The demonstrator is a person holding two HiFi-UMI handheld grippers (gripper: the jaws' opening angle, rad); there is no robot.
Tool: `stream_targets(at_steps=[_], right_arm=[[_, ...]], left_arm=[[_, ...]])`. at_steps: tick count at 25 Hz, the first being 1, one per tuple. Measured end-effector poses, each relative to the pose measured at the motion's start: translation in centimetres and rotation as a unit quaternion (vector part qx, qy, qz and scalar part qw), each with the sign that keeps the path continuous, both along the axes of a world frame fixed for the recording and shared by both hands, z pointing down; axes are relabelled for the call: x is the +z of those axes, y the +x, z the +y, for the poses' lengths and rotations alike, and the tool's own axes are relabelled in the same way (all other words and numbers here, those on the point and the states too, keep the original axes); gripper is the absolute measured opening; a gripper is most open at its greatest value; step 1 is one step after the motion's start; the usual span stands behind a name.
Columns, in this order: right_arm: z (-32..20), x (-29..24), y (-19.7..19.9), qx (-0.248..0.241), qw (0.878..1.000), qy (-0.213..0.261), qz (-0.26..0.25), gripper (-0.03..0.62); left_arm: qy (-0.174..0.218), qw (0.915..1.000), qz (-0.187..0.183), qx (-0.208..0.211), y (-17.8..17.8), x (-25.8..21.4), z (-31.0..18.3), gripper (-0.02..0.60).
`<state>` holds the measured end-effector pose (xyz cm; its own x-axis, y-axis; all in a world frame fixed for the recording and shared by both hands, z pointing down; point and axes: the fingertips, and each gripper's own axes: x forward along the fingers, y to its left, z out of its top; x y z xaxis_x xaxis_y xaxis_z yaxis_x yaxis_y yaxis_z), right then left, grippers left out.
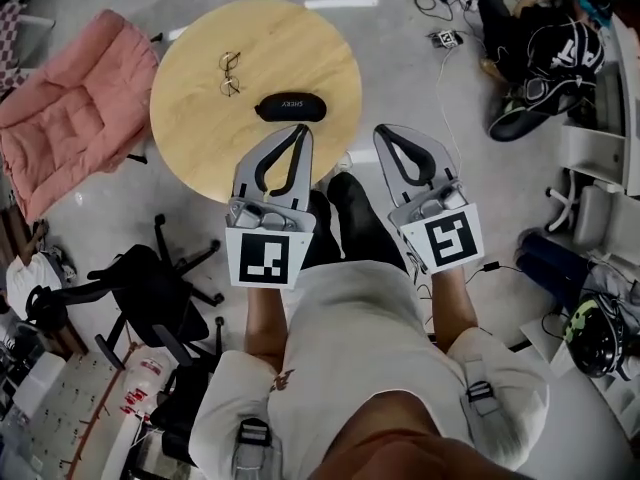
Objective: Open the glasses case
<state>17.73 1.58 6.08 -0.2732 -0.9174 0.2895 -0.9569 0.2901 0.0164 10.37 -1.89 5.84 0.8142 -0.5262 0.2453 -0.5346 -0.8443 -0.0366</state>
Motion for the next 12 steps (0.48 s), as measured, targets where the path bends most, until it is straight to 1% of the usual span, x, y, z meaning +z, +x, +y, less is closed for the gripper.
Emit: stream_targets(at_steps=[3,6,8,12], right_arm=[[-0.9,1.8,0.6,-0.003,1.000,-0.009,-0.003,0.019],[-1.5,3.5,1.2,-0.001,1.000,-0.017,-0.012,0.019],[-1.6,4.5,1.4,-0.003,1.000,-0.025,-0.014,0.019],[-2.3,6.4,1.2,-0.017,0.999,-0.040,-0.013,0.020]], left_arm=[[-0.024,0.9995,0.004,-0.020,0.3,1.9,-0.7,0.020],[-0.030,0.9992,-0.002,-0.026,0.7,3.7,-1.2,0.020],[-0.042,0.9986,-0.001,-0.032,0.9,4.8,-1.4,0.020],[-0.046,0.9983,-0.019,-0.031,1.1,6.4,-2.4,0.020]])
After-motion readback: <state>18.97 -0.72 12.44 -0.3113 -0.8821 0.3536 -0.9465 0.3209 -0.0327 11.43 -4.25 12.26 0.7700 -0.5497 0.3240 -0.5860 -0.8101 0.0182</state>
